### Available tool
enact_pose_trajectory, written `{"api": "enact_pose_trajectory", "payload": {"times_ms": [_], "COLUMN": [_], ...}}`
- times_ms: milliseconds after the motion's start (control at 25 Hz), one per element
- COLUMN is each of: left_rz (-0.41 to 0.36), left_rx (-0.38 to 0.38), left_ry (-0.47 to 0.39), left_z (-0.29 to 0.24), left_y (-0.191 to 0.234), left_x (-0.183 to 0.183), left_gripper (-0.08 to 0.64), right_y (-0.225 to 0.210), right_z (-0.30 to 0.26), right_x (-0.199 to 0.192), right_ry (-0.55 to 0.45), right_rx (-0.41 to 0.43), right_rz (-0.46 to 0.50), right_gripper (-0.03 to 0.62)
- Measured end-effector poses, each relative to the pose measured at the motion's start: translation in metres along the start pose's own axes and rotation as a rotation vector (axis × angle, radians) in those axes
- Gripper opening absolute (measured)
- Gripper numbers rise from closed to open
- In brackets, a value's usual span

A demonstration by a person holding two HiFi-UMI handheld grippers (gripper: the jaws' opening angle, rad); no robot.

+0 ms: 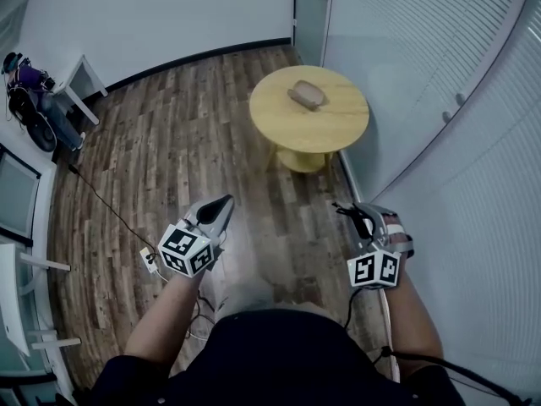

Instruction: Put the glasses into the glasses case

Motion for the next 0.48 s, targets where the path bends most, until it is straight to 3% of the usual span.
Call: {"api": "enact_pose_trajectory", "payload": {"times_ms": [200,480], "left_rz": [0.008,0.014], "left_rx": [0.008,-0.01], "left_ry": [-0.007,0.003], "left_z": [-0.016,-0.057], "left_y": [0.022,0.088], "left_x": [0.006,0.023], "left_gripper": [0.006,0.006], "right_y": [-0.011,-0.035], "right_z": [-0.031,-0.098], "right_x": [0.001,0.017], "right_ry": [-0.003,0.025], "right_rx": [0.018,0.022], "right_rz": [-0.003,-0.017], "right_gripper": [0.072,0.072]}}
Point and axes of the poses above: the fingertips, and each gripper's own axes: z backward along the fingers, y to its left, x out of its top, the point moved 2 cm from there along z, backward along the fingers, and after that the axes turned 9 degrees about y, right-handed, at the moved point
